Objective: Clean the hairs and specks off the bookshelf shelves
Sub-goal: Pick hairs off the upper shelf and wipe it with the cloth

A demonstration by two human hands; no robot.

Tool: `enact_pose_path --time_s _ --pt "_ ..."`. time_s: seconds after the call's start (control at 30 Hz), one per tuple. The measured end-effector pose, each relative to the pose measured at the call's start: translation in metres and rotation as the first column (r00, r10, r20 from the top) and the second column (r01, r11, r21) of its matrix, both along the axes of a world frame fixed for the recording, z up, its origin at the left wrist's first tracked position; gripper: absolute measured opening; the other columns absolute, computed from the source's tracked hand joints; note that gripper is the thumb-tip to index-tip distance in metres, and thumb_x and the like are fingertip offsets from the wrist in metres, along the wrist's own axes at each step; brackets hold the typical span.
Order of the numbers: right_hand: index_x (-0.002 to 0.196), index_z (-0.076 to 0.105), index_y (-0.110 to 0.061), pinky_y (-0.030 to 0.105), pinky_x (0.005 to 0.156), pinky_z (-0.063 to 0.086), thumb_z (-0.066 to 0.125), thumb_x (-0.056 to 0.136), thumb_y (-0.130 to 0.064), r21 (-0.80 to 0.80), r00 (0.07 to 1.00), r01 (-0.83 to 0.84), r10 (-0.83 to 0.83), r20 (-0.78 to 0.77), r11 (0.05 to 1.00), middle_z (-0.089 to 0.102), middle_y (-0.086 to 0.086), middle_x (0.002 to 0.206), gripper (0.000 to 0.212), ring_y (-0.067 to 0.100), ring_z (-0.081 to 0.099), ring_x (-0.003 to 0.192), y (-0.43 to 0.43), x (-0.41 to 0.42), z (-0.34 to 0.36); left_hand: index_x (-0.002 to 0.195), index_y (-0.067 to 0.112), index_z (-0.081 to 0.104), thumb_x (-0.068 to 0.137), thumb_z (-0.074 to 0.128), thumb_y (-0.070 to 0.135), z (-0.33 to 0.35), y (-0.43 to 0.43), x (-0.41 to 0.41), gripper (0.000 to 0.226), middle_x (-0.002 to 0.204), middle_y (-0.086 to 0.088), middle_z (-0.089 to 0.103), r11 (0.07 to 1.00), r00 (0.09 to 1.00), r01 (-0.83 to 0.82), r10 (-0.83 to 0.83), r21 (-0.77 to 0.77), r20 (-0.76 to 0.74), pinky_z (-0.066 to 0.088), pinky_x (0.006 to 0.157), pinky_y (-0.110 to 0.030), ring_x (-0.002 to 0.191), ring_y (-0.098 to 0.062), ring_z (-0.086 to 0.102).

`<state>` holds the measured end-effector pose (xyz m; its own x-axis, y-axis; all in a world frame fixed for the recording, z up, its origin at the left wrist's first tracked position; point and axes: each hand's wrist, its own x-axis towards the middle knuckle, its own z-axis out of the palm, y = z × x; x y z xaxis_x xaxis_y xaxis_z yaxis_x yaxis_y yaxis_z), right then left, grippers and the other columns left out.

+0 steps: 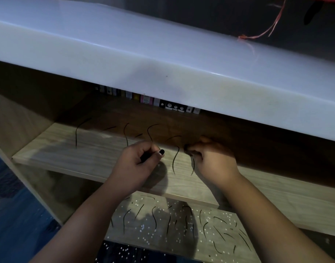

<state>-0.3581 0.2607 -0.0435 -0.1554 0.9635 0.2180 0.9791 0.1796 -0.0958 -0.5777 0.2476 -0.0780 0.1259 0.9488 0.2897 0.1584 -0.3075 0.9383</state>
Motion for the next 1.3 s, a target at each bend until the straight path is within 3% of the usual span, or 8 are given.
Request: enact_pose_path --time_s 0.17,0.3,0.5,0.6,0.87,1.07,1.2,1.3 --pt "0.116 0.061 -0.045 0.025 0.066 0.041 0.049 0.088 -0.027 0.015 0.997 -0.010 0.009 0.071 1.000 0.055 -0.019 0.106 0.036 0.011 0.054 0.090 -0.038 0.002 0.000 0.077 0.023 0.066 0.092 0.065 0.013 0.003 -0.001 0.000 0.018 0.075 0.009 0.064 1.000 1.000 0.013 -0.013 0.000 -0.017 0.049 0.065 -0.033 0.073 -0.010 0.061" --pt "0.113 0.062 -0.047 0.026 0.066 0.044 0.051 0.088 -0.030 0.028 0.998 0.052 -0.054 0.045 0.998 0.056 -0.019 0.107 0.032 0.011 0.058 0.089 -0.031 -0.001 -0.001 0.077 0.024 0.065 0.092 0.065 0.013 0.003 -0.001 0.001 0.019 0.073 0.007 0.063 1.000 1.000 0.020 -0.020 -0.021 -0.013 0.053 0.067 -0.046 0.073 -0.021 0.063" --pt "0.112 0.065 -0.043 0.029 0.089 0.045 0.053 0.087 -0.026 -0.026 0.999 0.043 -0.043 0.003 0.999 0.052 -0.012 0.128 0.033 0.017 0.052 0.116 0.018 0.002 -0.002 0.076 0.023 0.066 0.091 0.066 0.013 0.003 -0.001 0.001 0.018 0.074 0.005 0.064 1.000 0.997 0.007 -0.006 0.011 -0.073 0.046 0.061 -0.025 0.069 -0.007 0.060" --pt "0.112 0.065 -0.043 0.031 0.093 0.045 0.055 0.083 -0.023 -0.080 0.998 0.066 -0.068 -0.016 0.995 0.052 -0.011 0.127 0.036 0.019 0.050 0.120 0.027 0.002 0.002 0.077 0.022 0.066 0.092 0.066 0.012 0.003 -0.002 0.001 0.018 0.075 0.005 0.064 1.000 0.998 0.000 0.000 0.006 -0.057 0.045 0.060 -0.021 0.069 -0.006 0.058" --pt "0.115 0.062 -0.043 0.024 0.072 0.045 0.054 0.087 -0.029 -0.025 0.999 0.016 -0.016 0.038 1.000 0.056 -0.019 0.106 0.033 0.010 0.055 0.094 -0.048 -0.001 0.008 0.077 0.022 0.065 0.092 0.066 0.012 0.000 0.000 0.002 0.018 0.075 0.008 0.063 1.000 0.999 0.019 -0.018 0.025 -0.035 0.045 0.064 -0.026 0.071 -0.008 0.059" --pt "0.096 0.071 -0.038 0.018 0.054 0.036 0.072 0.072 -0.024 0.037 0.998 -0.040 0.038 0.056 0.999 0.055 -0.018 0.085 0.028 0.009 0.055 0.077 -0.079 -0.001 0.001 0.079 0.020 0.067 0.091 0.066 0.011 0.002 -0.001 0.004 0.015 0.077 0.009 0.065 1.000 1.000 0.005 -0.005 0.012 -0.029 0.048 0.065 -0.028 0.072 -0.007 0.061" --pt "0.107 0.068 -0.039 0.023 0.059 0.035 0.062 0.082 -0.027 0.081 0.996 0.001 -0.008 0.084 0.997 0.055 -0.016 0.095 0.028 0.012 0.054 0.084 -0.056 -0.003 0.000 0.081 0.021 0.068 0.092 0.066 0.013 0.000 -0.002 0.002 0.013 0.079 0.003 0.065 1.000 1.000 0.005 -0.005 -0.008 -0.014 0.048 0.065 -0.032 0.073 -0.014 0.062" --pt "0.115 0.063 -0.043 0.026 0.069 0.045 0.052 0.090 -0.031 0.039 0.996 0.082 -0.083 0.025 0.996 0.059 -0.017 0.114 0.030 0.013 0.060 0.096 -0.033 -0.003 0.002 0.079 0.022 0.067 0.092 0.066 0.012 -0.001 -0.001 0.001 0.016 0.075 0.007 0.064 1.000 0.998 0.008 -0.007 0.016 -0.056 0.046 0.062 -0.026 0.070 -0.008 0.060"
